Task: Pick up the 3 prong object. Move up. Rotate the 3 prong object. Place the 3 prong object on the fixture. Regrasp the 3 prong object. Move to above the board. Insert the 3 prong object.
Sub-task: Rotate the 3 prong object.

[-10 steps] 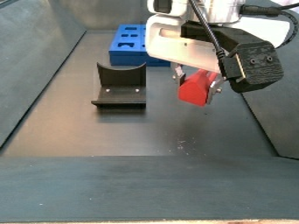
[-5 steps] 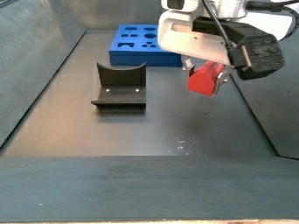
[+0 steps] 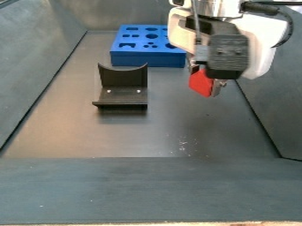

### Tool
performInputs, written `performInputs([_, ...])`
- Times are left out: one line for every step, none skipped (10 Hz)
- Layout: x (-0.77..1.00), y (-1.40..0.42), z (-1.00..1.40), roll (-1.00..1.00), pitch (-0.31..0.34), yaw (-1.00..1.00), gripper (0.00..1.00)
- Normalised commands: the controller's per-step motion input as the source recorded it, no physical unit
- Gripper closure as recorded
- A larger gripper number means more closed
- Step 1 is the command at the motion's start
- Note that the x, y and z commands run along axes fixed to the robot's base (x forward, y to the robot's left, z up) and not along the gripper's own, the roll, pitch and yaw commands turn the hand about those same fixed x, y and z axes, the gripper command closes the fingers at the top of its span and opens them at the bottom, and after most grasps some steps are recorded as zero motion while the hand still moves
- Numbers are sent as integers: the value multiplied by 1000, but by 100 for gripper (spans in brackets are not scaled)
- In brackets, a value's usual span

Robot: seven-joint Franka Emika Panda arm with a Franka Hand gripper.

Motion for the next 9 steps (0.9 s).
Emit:
performInputs([7, 25, -15, -4, 3, -1000, 100])
performInputs([6, 24, -16, -5, 3, -1000, 100])
performInputs([6, 24, -16, -5, 3, -1000, 100])
performInputs([6, 24, -16, -5, 3, -1000, 100])
performInputs([6, 23, -16, -5, 3, -1000, 100])
performInputs([5, 23, -17, -5, 3, -1000, 100])
performInputs([5, 23, -17, -6, 3, -1000, 100])
performInputs([5, 23, -17, -6, 4, -1000, 100])
performInputs([5, 23, -17, -6, 4, -1000, 100])
